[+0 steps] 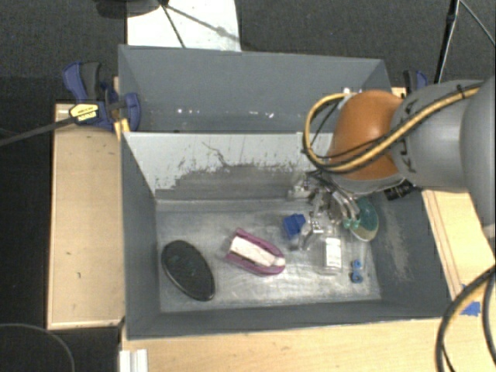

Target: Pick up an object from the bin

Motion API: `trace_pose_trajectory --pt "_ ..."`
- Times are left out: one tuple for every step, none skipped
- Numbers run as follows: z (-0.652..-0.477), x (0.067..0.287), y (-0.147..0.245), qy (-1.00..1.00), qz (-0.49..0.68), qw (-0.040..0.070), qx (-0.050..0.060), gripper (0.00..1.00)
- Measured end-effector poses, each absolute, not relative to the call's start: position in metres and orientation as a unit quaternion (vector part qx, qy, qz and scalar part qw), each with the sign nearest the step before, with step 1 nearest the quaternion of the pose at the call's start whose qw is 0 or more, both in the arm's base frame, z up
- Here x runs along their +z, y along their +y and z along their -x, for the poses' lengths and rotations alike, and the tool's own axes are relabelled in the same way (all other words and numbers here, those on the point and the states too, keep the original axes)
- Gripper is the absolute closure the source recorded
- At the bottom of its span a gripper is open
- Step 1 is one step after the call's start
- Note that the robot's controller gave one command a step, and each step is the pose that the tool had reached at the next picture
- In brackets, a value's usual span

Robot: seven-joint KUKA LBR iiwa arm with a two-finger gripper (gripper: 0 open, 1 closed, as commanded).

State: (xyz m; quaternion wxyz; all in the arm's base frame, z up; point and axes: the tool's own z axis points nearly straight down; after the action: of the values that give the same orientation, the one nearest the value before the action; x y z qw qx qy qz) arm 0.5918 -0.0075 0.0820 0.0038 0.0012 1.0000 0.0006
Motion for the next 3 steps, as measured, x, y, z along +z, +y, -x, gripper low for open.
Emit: trace_pose_trajectory --pt "-0.587 0.101 -0.008 0.996 -0.090 0.003 0.001 0.00" --pt "-0.573 0.111 0.000 0.982 -0.187 0.000 0.000 0.00" --pt "-0.576 0.074 0.003 0.971 -0.240 0.002 0.001 0.00"
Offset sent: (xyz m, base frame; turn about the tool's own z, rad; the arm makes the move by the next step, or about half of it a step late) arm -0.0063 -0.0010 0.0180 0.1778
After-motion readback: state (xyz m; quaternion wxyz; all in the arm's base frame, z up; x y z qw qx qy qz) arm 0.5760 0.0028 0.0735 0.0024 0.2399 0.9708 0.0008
